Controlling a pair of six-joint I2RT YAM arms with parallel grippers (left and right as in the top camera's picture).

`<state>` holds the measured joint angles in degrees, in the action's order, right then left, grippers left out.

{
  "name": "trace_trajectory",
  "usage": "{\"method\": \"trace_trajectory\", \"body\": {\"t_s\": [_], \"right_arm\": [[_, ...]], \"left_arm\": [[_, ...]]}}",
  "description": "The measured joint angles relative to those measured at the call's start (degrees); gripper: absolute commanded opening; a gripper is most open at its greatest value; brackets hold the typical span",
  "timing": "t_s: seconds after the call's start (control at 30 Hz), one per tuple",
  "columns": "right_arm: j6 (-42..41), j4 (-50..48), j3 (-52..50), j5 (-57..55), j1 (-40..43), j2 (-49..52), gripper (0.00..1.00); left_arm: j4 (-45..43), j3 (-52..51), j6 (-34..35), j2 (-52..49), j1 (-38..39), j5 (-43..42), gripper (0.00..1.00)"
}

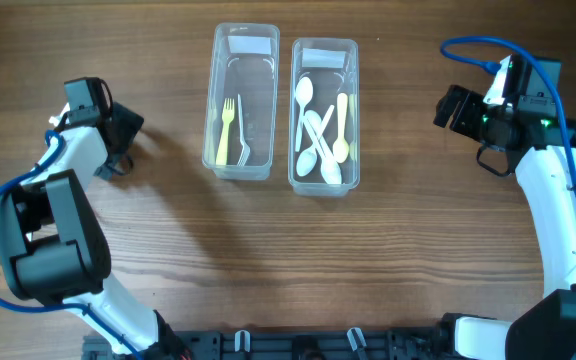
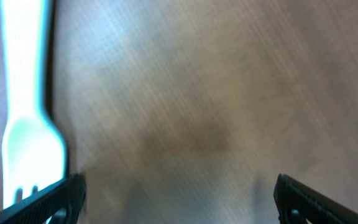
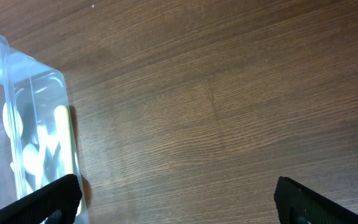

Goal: Pack container

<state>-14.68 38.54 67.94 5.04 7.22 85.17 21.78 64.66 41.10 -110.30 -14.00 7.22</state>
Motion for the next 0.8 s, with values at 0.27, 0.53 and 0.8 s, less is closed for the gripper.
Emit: {"method": "trace_trajectory", "body": {"t_s": [0.27, 0.53, 0.8], "right_arm": [[0.0, 0.0, 0.0, 0.0, 0.0, 0.0, 1.0], [0.0, 0.0, 0.0, 0.0, 0.0, 0.0, 1.0], [0.0, 0.0, 0.0, 0.0, 0.0, 0.0, 1.0]], "left_arm": [[3.7, -4.2, -0.1, 4.7, 0.0, 0.7, 1.0], [3.8, -5.7, -0.5, 23.6, 0.0, 1.6, 0.98], [4.8, -5.7, -0.9, 23.6, -0.5, 10.8, 0.98]]}}
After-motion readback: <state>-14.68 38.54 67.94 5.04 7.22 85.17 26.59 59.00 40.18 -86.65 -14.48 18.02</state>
